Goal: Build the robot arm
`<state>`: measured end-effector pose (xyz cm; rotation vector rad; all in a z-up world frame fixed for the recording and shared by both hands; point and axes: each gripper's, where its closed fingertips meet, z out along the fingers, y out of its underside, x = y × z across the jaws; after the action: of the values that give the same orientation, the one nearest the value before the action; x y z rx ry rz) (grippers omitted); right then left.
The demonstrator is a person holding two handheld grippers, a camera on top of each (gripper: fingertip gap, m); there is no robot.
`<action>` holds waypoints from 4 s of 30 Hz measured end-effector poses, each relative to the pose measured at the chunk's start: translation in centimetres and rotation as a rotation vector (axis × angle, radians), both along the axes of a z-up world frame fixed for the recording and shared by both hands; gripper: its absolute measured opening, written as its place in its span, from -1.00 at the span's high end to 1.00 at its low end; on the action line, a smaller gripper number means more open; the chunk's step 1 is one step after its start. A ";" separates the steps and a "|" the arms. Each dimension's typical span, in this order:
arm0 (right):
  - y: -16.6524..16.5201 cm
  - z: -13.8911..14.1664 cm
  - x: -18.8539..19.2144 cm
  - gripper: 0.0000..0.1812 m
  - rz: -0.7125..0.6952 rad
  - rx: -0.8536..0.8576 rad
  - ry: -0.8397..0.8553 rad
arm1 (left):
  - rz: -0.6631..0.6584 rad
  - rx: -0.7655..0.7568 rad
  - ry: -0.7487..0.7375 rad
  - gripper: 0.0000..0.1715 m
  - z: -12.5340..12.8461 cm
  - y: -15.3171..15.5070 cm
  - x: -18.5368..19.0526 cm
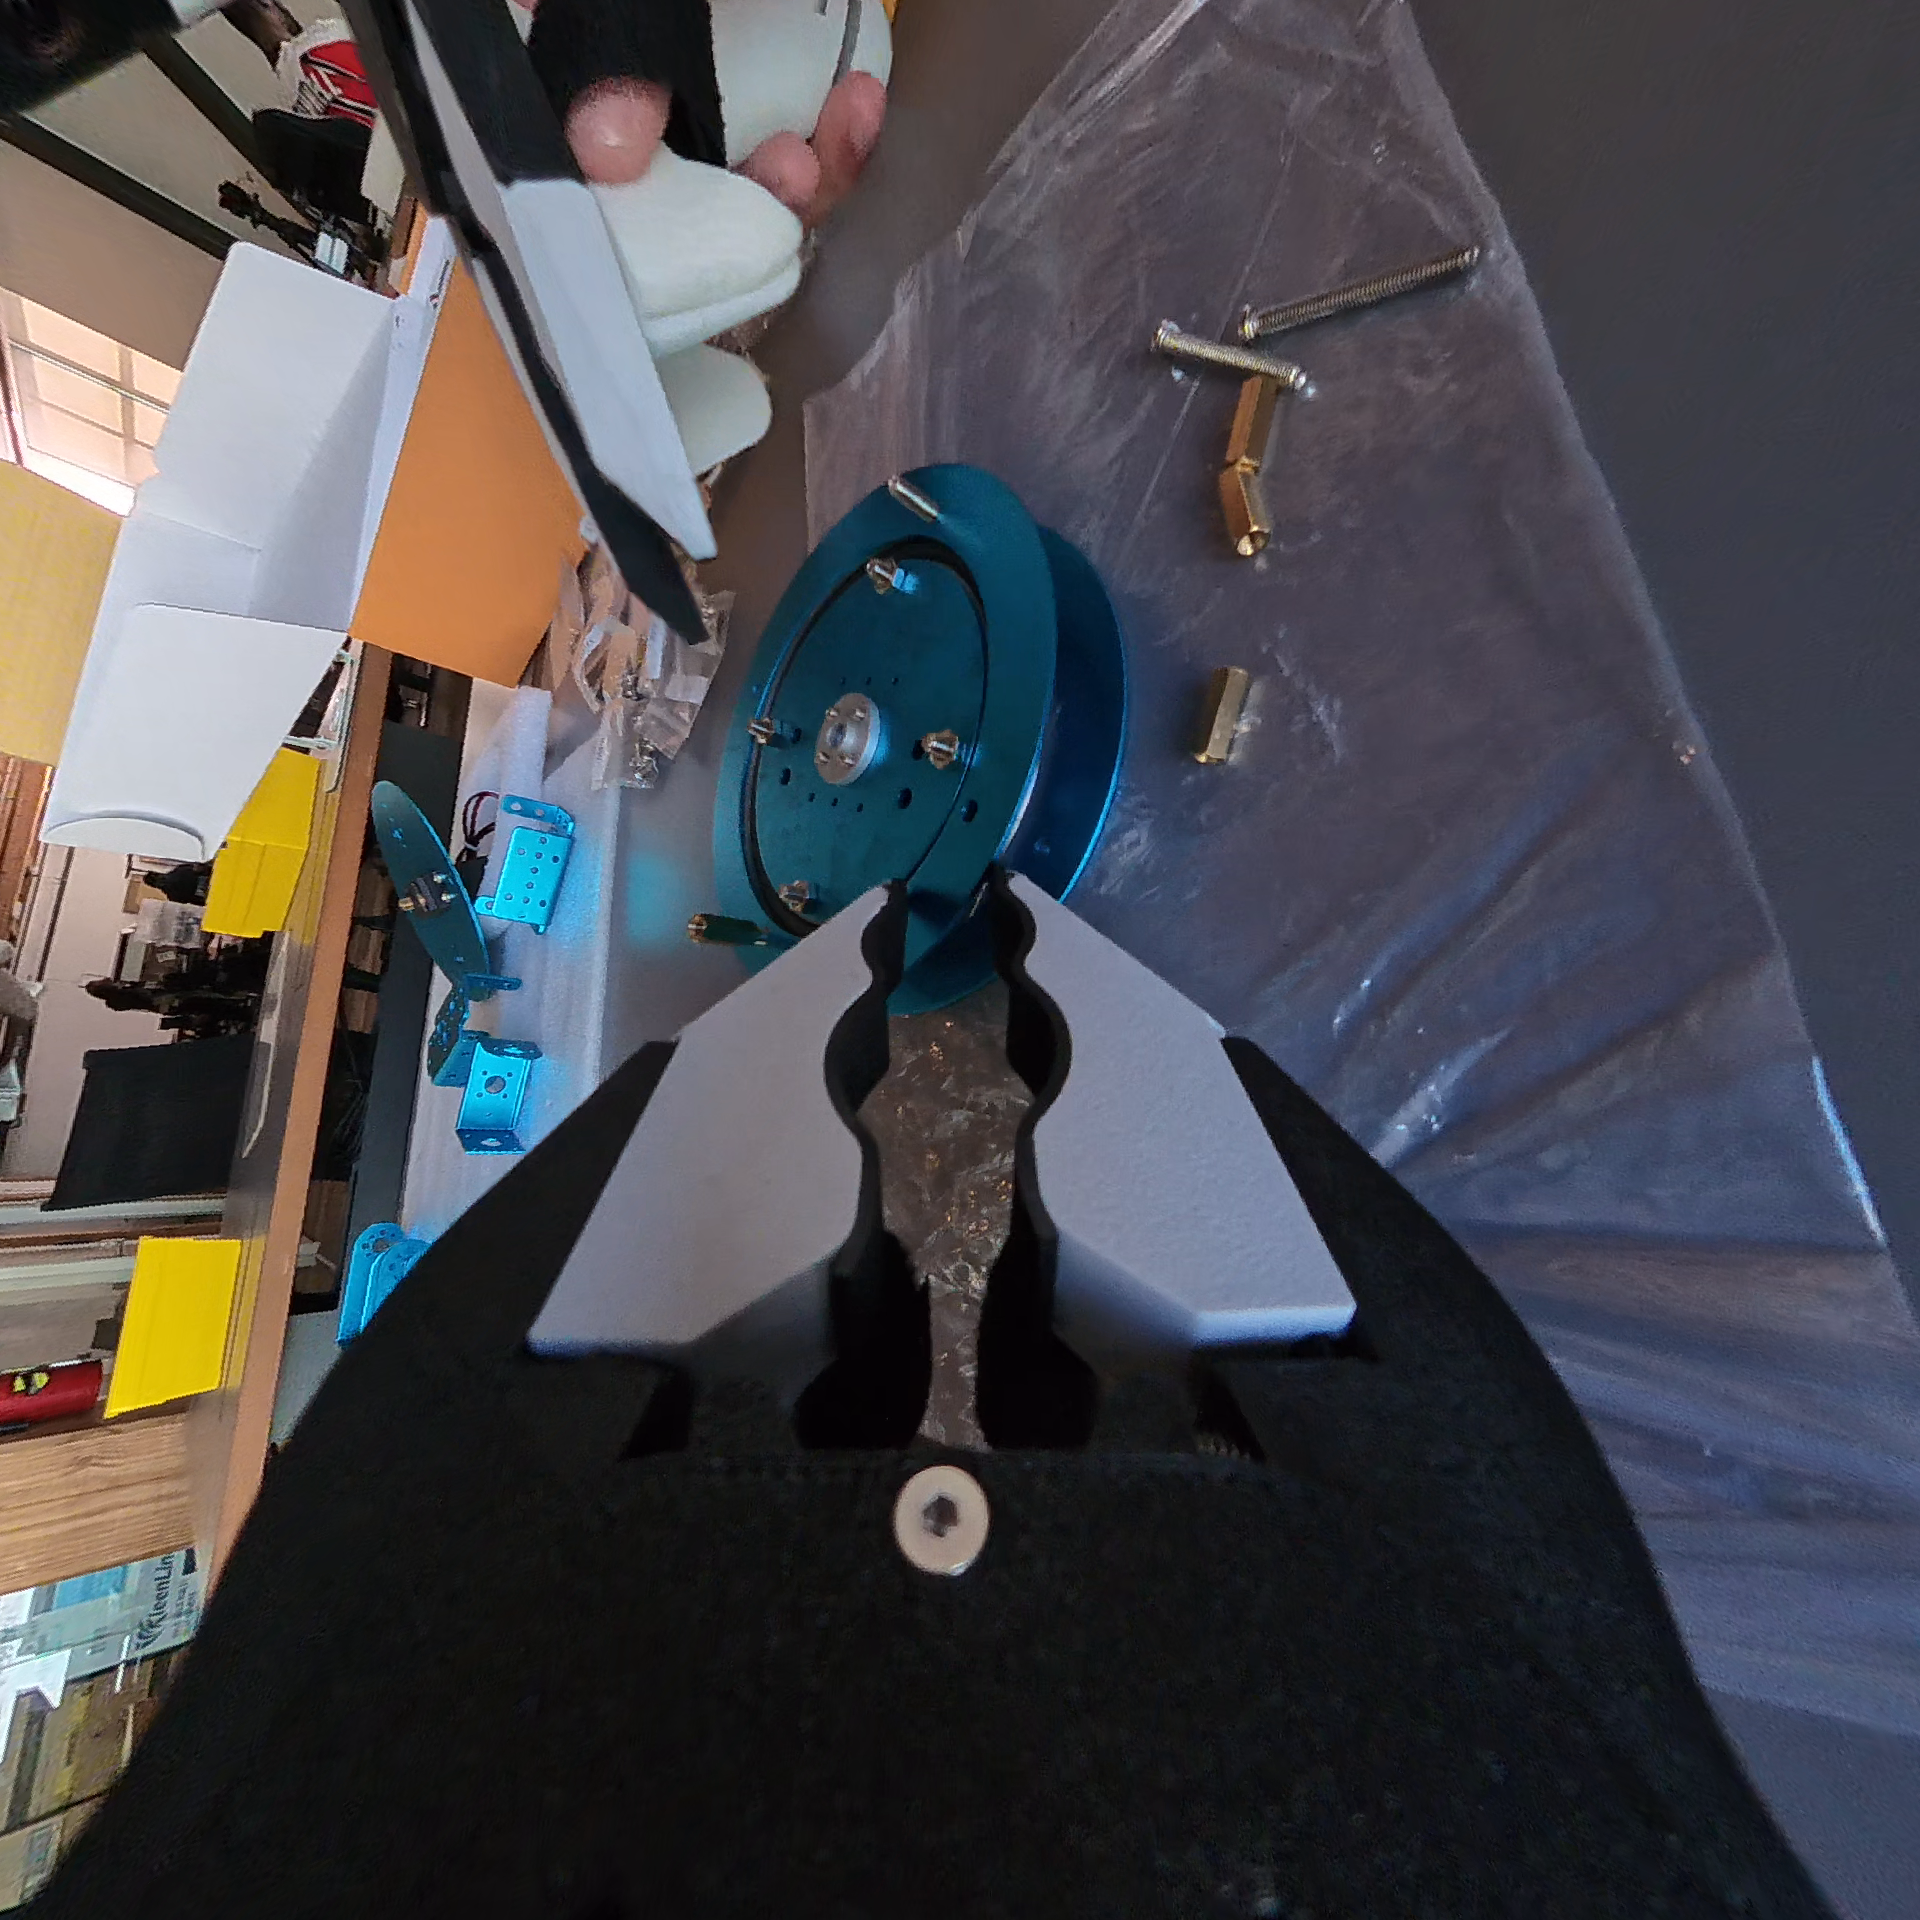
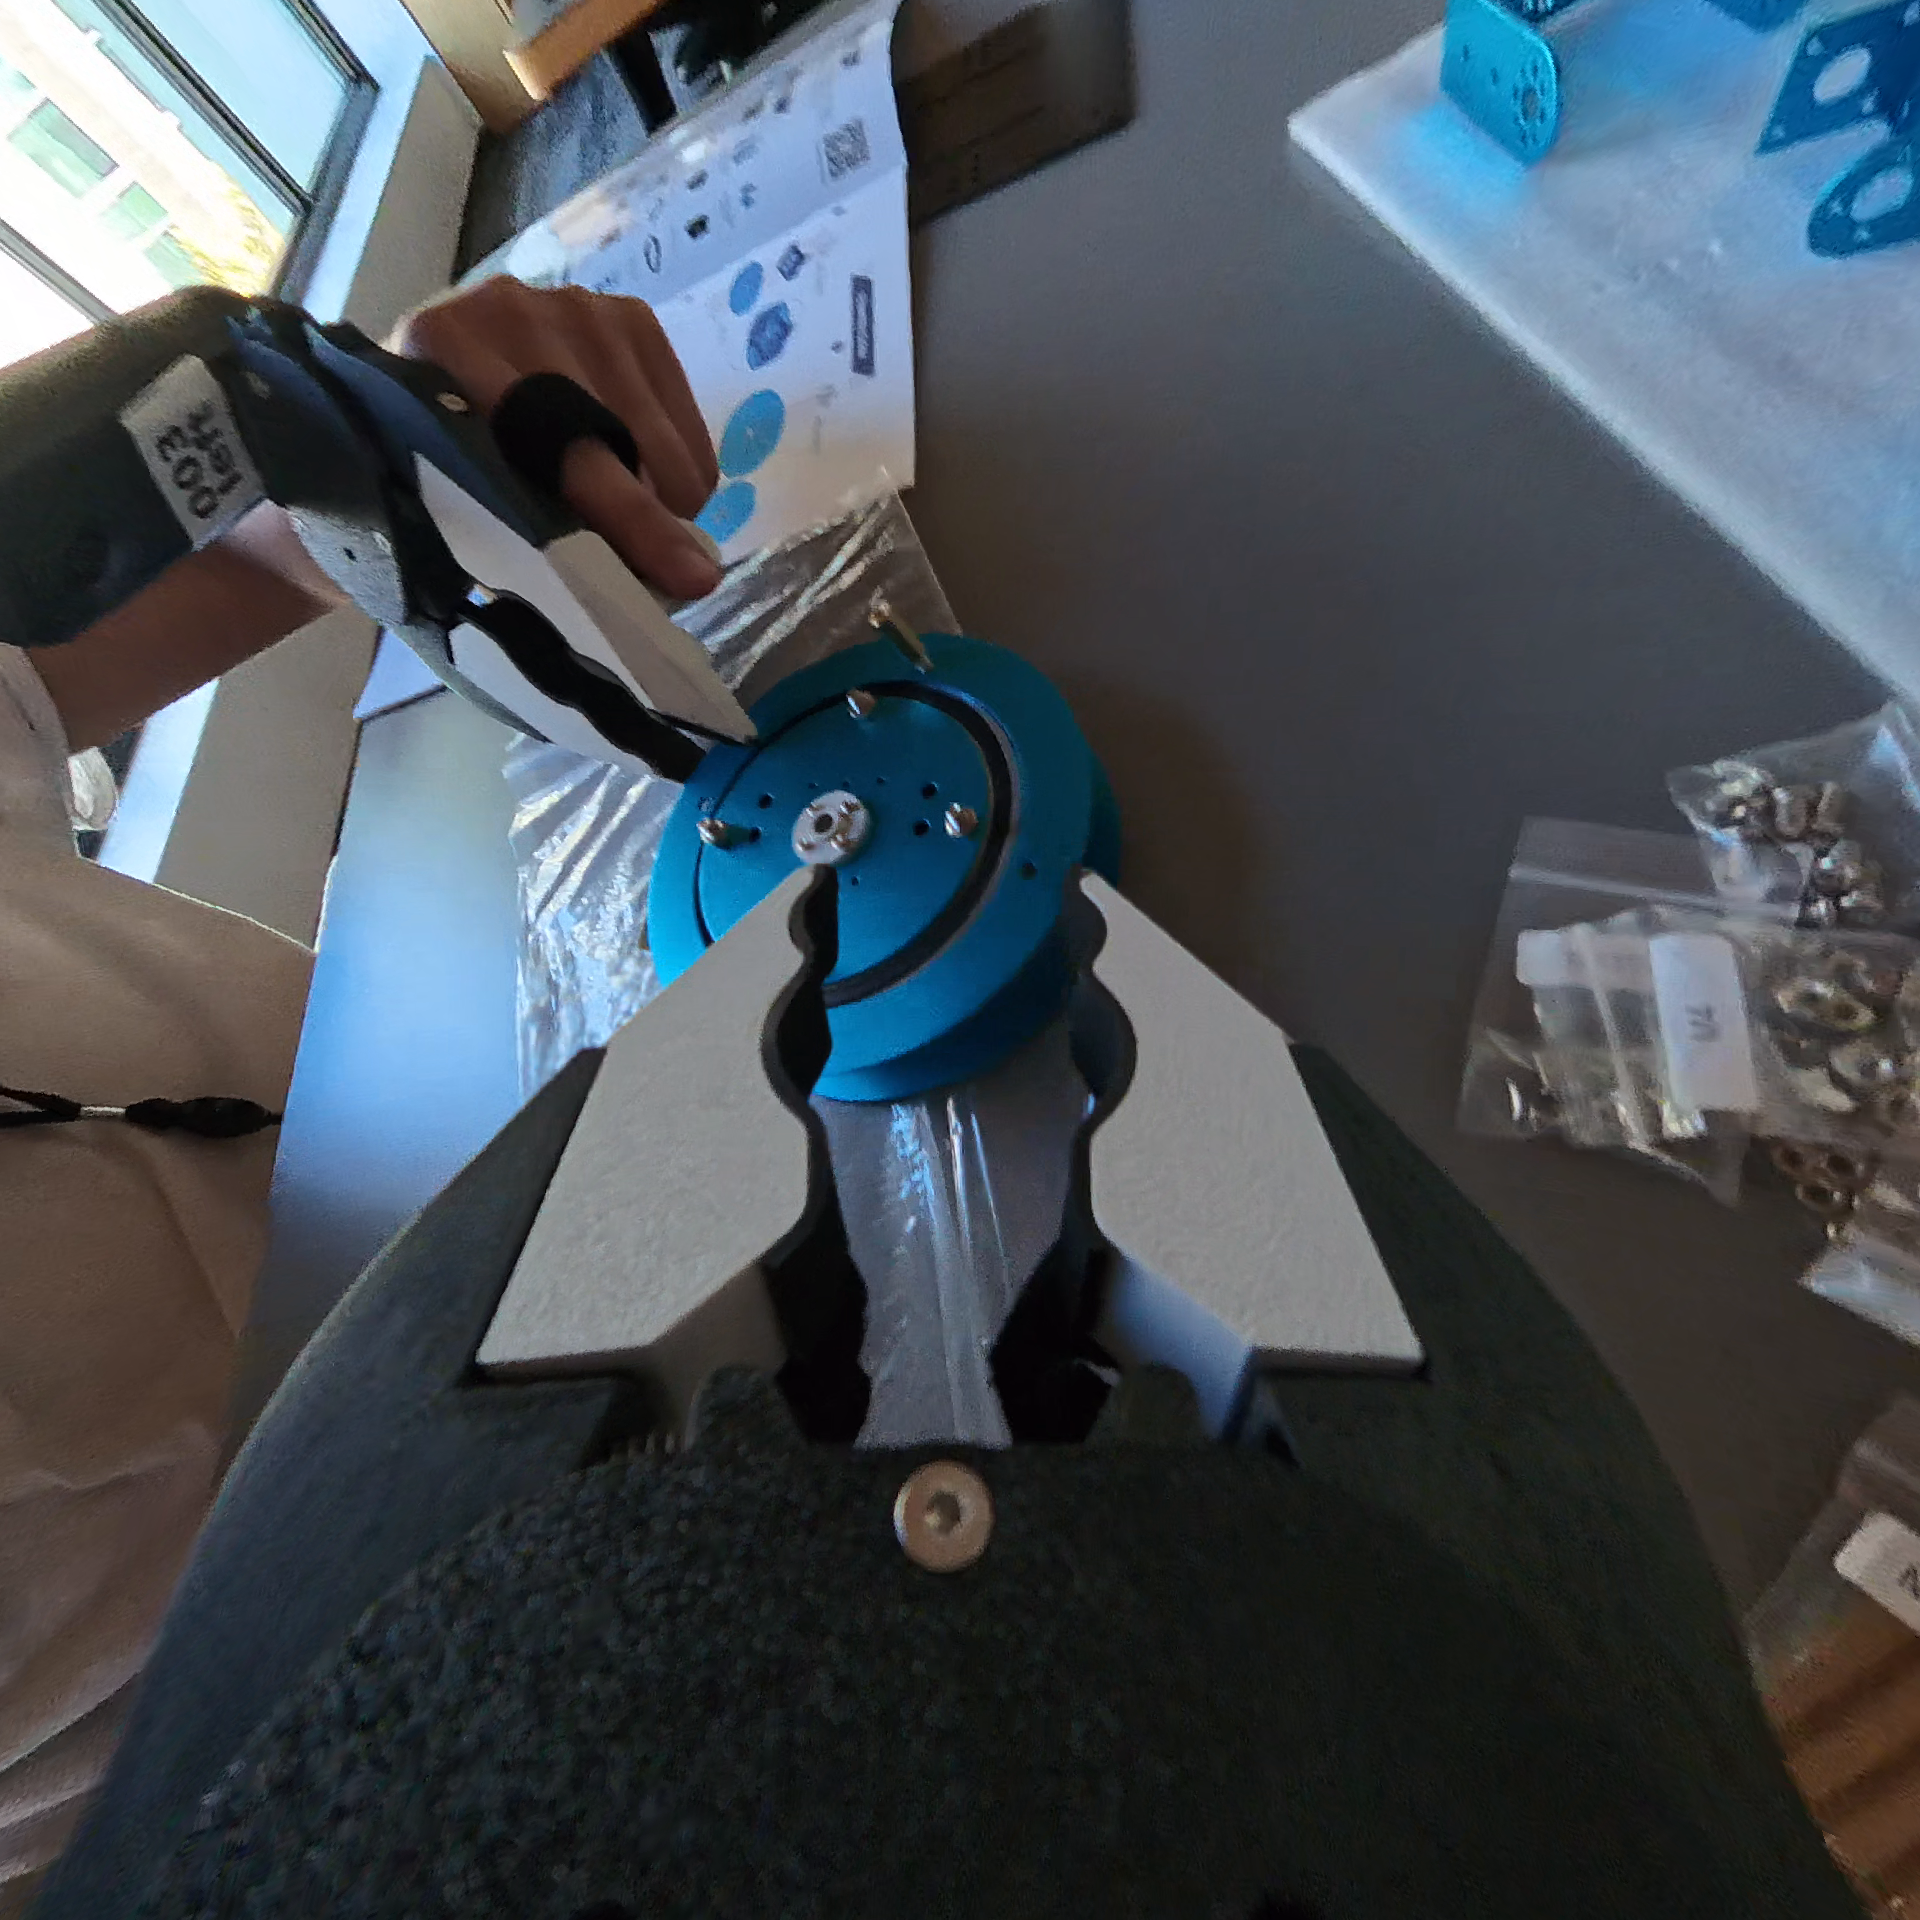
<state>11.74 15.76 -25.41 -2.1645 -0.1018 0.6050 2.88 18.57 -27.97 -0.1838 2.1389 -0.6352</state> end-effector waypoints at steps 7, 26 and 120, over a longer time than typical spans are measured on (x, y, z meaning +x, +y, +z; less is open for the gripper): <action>-1.5 -2.7 -1.5 0.67 0.085 -0.173 0.102 | 0.004 -0.007 0.021 0.82 0.0 0.2 -0.1; -0.3 -2.8 -0.2 0.74 0.014 -0.122 0.047 | 0.015 -0.067 0.093 0.78 0.0 0.1 -0.6; 4.8 1.2 -6.5 0.73 0.014 0.090 -0.353 | 0.225 -0.837 0.608 0.87 1.8 4.2 3.7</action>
<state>5.23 20.56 -24.22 -2.1633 -0.3283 0.2156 6.55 22.74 -26.21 -1.1780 2.2106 -1.4440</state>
